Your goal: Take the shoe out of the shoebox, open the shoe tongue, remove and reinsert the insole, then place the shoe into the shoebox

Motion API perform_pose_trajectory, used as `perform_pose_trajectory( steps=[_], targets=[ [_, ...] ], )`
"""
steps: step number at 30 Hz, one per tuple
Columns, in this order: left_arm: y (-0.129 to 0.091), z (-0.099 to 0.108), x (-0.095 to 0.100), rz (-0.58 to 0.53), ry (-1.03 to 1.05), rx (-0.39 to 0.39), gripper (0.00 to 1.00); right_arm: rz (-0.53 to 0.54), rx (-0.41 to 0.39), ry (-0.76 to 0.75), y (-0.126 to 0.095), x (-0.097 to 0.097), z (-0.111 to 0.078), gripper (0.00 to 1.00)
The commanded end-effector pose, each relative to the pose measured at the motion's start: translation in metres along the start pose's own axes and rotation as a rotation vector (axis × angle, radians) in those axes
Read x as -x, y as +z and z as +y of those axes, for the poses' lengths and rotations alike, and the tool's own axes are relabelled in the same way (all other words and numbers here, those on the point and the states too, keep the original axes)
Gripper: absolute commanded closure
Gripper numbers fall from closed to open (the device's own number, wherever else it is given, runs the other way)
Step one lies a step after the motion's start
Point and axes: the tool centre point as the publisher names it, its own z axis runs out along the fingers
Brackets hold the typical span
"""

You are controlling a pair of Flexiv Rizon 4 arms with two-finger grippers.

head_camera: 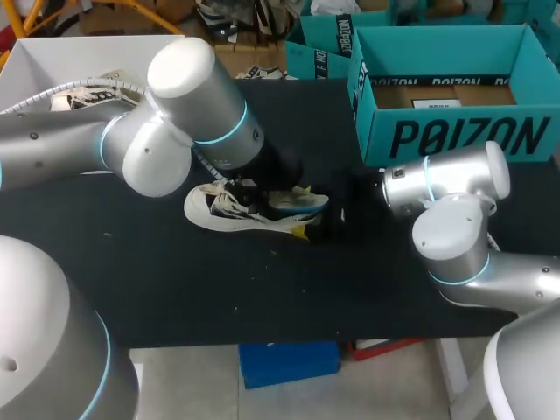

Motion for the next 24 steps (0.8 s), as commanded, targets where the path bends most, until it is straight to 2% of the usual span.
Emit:
perform_pose_trajectory(
  steps=[1,4,9,17,20,21,22,23,24],
  targets=[
    [0.008,-0.004,-0.003,-0.007,0.019,-0.007,0.28,-0.001,-0.001,0.002,0.001,0.001,-0.001,1.0],
    [0.014,-0.01,0.0,-0.015,0.041,-0.015,0.32,-0.001,-0.001,0.002,0.001,0.001,-0.001,1.0],
    [0.017,-0.017,0.004,-0.026,0.059,-0.024,0.44,-0.001,-0.001,0.002,0.001,0.001,-0.001,1.0],
    [0.021,-0.026,0.015,-0.05,0.057,-0.021,0.52,-0.001,-0.001,0.002,0.001,0.001,-0.001,1.0],
    [0.022,-0.03,0.018,-0.056,0.052,-0.021,0.59,-0.001,-0.001,0.002,0.001,0.001,-0.001,1.0],
    [0.022,-0.031,0.018,-0.057,0.051,-0.021,0.64,-0.001,-0.001,0.002,0.001,0.001,-0.001,1.0],
    [0.022,-0.031,0.019,-0.06,0.044,-0.02,0.76,-0.001,-0.001,0.002,0.001,0.001,-0.001,1.0],
    [0.023,-0.032,0.019,-0.061,0.038,-0.019,1.0,-0.001,-0.001,0.002,0.001,0.001,-0.001,1.0],
    [0.023,-0.032,0.019,-0.059,0.033,-0.019,1.0,-0.001,-0.001,0.002,0.001,0.001,-0.001,1.0]
  ],
)
